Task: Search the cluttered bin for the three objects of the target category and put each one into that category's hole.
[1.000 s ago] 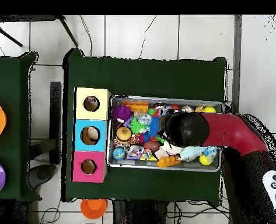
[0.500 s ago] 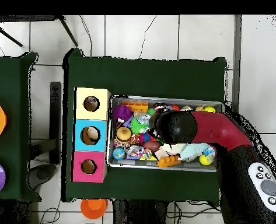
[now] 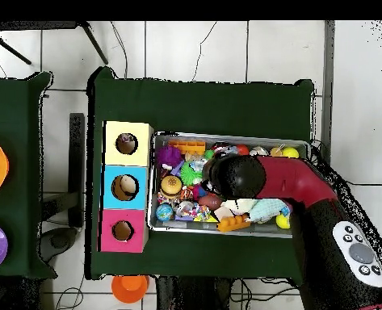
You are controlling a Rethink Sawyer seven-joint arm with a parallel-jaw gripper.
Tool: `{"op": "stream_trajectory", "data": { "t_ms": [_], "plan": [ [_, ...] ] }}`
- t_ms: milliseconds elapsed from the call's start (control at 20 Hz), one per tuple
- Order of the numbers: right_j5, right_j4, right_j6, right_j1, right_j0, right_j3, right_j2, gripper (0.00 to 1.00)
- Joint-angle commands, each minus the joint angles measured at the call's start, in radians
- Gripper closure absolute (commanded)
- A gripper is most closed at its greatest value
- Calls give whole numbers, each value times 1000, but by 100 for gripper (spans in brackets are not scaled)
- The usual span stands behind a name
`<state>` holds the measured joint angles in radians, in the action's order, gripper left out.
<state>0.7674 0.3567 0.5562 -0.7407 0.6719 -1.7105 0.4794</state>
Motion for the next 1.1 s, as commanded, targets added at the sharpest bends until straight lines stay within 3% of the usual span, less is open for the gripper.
{"op": "stream_trajectory", "data": {
  "t_ms": [50, 650, 1100],
  "plan": [
    [-47, -32, 272, 43, -32, -45, -60, 0],
    [-114, -20, 259, 76, -38, -87, -83, 0],
    [-27, 21, 245, 142, -117, -18, -171, 0]
  ]
}}
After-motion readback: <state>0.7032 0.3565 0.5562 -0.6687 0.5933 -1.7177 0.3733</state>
